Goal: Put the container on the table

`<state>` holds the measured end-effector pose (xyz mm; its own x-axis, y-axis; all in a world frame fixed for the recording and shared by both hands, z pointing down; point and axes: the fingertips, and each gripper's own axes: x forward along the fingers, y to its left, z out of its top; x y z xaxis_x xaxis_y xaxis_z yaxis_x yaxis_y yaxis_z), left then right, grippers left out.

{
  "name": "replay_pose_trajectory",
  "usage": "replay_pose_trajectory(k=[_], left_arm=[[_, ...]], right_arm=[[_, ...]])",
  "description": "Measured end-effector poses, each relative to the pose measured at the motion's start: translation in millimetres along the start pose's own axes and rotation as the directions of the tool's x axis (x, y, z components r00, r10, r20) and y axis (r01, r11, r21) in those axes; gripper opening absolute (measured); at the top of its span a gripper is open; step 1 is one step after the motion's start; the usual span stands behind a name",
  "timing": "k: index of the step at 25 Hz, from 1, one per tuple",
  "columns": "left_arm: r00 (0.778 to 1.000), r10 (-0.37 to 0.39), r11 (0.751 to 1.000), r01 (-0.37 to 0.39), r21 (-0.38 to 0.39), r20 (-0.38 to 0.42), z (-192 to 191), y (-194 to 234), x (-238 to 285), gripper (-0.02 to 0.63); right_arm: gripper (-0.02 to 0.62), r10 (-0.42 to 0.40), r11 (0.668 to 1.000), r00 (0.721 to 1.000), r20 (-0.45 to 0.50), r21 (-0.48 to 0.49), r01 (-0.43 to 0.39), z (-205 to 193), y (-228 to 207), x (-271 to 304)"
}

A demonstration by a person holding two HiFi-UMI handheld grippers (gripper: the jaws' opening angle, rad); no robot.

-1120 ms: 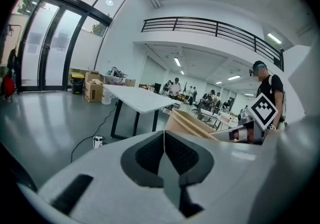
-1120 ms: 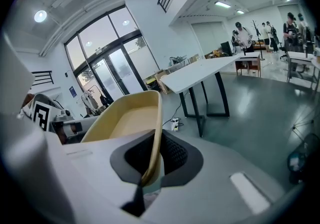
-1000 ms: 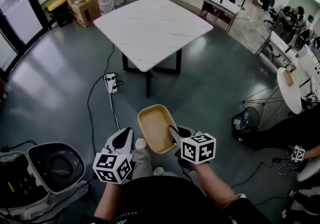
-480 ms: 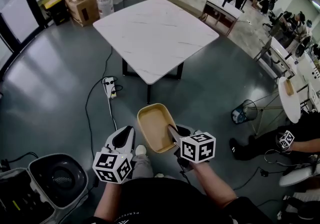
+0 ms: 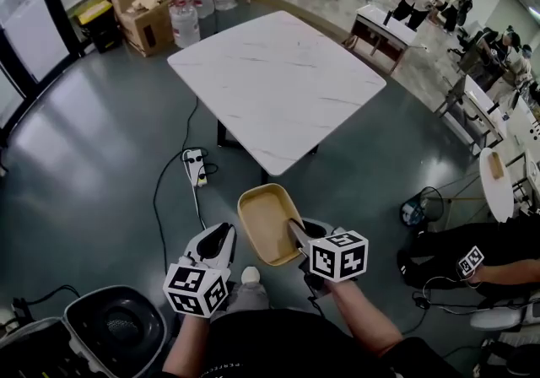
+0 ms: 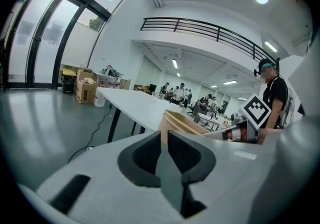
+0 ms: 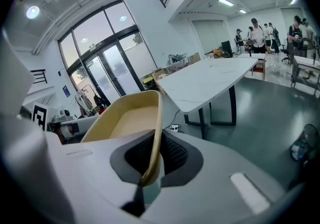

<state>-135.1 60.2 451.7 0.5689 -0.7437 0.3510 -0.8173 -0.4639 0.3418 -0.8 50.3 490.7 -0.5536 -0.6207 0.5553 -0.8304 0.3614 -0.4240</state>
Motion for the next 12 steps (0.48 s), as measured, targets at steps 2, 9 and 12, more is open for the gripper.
replay_pose_trajectory(k=[2,9,12], left_arm=[[1.000,0.000,1.000,0.000,-0.005,-0.003,5.3,16.8,4.7,0.041],[0.999,-0.029,1.000,0.029,0.007,-0.012,23.1,50.3,23.0,0.055],[0.999,-0.043,0.999,0.043,0.020,-0.006,30.5,58.6,27.0,0.063]], right_arm=[[0.012,-0.002,1.000,1.000,-0.004,-0.003,0.002,8.2,2.7,15.5],[0.012,-0.027,1.000,1.000,-0.010,-0.004,0.027,27.5,0.8,49.7],[0.012,-0.031,1.000,1.000,0.000,-0.003,0.031,34.2,1.7,60.3]])
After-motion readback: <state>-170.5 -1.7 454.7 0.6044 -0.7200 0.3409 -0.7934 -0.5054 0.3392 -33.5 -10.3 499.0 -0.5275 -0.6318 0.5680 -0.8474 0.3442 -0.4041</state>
